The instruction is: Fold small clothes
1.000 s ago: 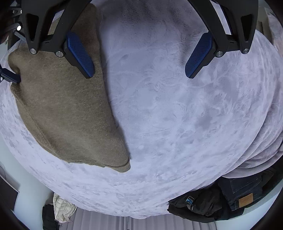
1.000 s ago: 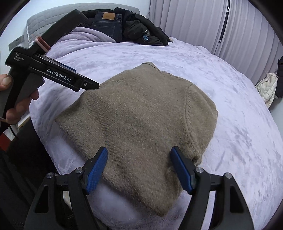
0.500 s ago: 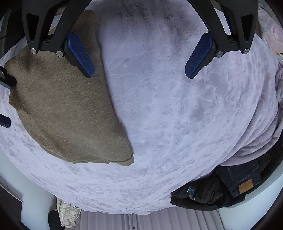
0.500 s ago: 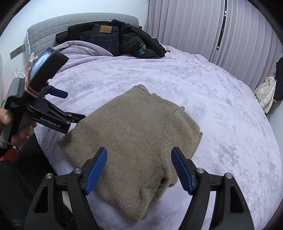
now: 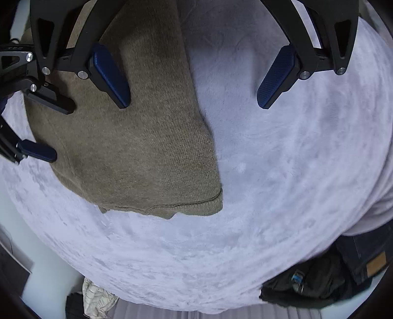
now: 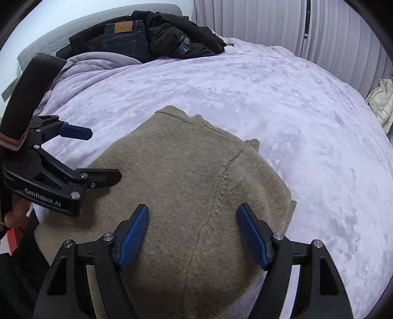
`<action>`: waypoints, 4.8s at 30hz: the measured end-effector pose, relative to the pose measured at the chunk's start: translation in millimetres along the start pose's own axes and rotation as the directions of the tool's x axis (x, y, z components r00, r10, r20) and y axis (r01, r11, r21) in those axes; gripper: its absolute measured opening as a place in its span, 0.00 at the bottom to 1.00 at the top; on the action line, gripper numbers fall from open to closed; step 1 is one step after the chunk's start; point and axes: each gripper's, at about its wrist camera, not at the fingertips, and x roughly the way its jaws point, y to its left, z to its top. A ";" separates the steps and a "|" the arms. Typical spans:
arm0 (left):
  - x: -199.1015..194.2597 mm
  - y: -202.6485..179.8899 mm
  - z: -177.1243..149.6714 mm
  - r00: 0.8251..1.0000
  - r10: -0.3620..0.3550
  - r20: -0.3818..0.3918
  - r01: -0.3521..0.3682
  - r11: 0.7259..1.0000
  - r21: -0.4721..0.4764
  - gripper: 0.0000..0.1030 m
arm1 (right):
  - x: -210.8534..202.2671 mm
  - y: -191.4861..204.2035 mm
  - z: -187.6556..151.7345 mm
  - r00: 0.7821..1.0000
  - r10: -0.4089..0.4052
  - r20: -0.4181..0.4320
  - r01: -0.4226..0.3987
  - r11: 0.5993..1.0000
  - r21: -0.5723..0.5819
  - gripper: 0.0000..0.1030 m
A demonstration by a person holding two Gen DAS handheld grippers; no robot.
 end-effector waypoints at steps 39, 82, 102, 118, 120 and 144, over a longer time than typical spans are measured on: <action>-17.8 -47.2 -60.4 0.995 -0.103 -0.007 0.103 0.995 -0.010 1.00 | -77.9 4.8 -100.1 0.922 0.305 0.240 -0.369 0.878 0.304 0.69; -23.7 -17.8 -61.2 0.993 -0.116 -0.036 0.115 0.993 -0.018 1.00 | -68.1 30.4 -50.7 0.989 0.055 0.139 -0.062 0.997 0.041 0.68; -55.4 -45.5 -112.4 0.998 -0.062 0.004 0.054 0.902 0.429 1.00 | -48.9 147.9 -111.3 0.973 -0.221 0.073 0.203 0.653 -0.729 0.56; -82.0 -41.9 -63.6 0.993 -0.063 0.098 0.032 0.956 0.290 1.00 | -130.5 74.0 -81.8 0.995 0.001 0.105 0.041 0.916 -0.399 0.73; -63.4 -46.0 -45.1 0.996 0.022 0.090 -0.042 0.973 0.227 1.00 | -113.7 74.8 -68.1 0.994 -0.009 0.111 0.050 0.927 -0.372 0.73; -52.8 -76.0 -43.2 0.984 0.166 0.066 -0.171 0.982 0.077 1.00 | -96.2 38.3 -52.0 0.990 -0.139 -0.032 0.142 0.980 0.136 0.76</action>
